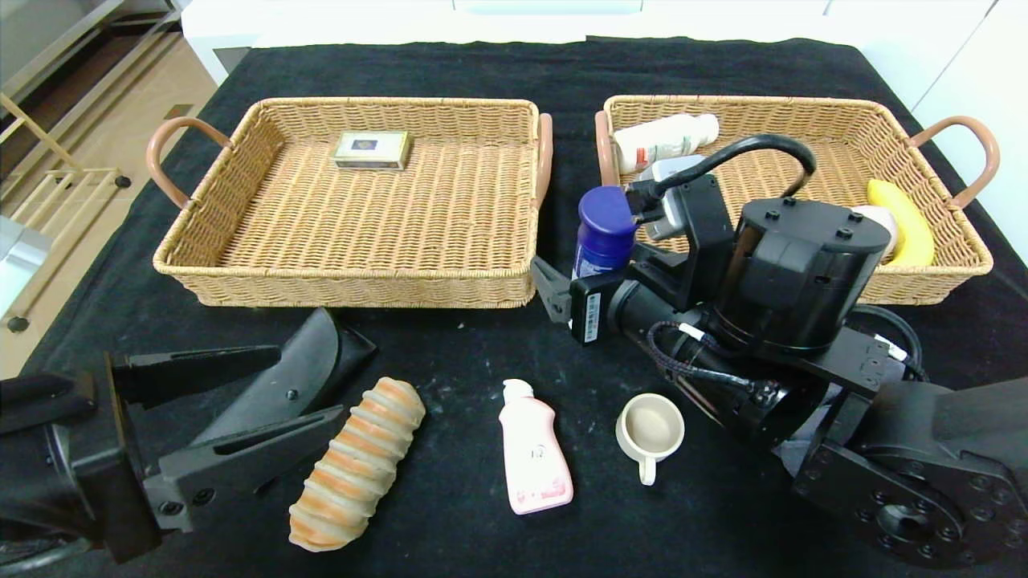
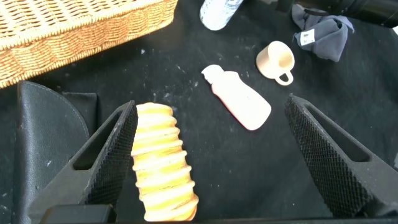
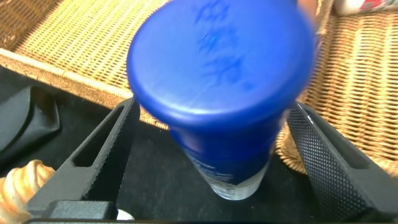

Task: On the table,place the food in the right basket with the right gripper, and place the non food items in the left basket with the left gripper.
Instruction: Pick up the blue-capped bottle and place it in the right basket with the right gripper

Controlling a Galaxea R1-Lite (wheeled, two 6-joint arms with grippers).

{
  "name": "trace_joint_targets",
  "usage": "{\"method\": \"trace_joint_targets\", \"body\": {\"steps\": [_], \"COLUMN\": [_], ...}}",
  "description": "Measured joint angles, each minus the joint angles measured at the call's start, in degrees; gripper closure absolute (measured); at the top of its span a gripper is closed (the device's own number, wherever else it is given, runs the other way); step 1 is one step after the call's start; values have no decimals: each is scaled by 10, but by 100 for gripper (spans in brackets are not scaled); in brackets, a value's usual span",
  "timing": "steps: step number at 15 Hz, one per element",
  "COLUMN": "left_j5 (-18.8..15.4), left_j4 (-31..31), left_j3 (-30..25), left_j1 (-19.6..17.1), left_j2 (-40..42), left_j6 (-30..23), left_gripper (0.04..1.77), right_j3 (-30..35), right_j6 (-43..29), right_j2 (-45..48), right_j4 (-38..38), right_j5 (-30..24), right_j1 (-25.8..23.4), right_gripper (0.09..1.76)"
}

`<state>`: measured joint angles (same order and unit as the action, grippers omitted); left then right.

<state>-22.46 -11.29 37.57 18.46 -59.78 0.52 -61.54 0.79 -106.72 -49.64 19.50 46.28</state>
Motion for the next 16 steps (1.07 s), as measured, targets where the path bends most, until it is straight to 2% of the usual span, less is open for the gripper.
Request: {"method": "trace_joint_targets", "body": {"steps": [4, 6, 8, 16], "left_j5": [0, 0, 0, 0], "left_j4": [0, 0, -1, -1], "left_j3": [-1, -1, -2, -4], "left_j1": [0, 0, -1, -1], "left_j2": [-1, -2, -3, -6], "left_j6": [0, 4, 4, 4], "left_gripper": [9, 9, 9, 9], "right_j3": [3, 7, 9, 20], "right_j6": [0, 0, 0, 0], "right_j2": [-6, -7, -7, -3], "right_j4": [-12, -18, -19, -23], "right_j5": [1, 1, 1, 0], "right_j1": [0, -1, -1, -1], "right_gripper": [75, 94, 101, 101]}}
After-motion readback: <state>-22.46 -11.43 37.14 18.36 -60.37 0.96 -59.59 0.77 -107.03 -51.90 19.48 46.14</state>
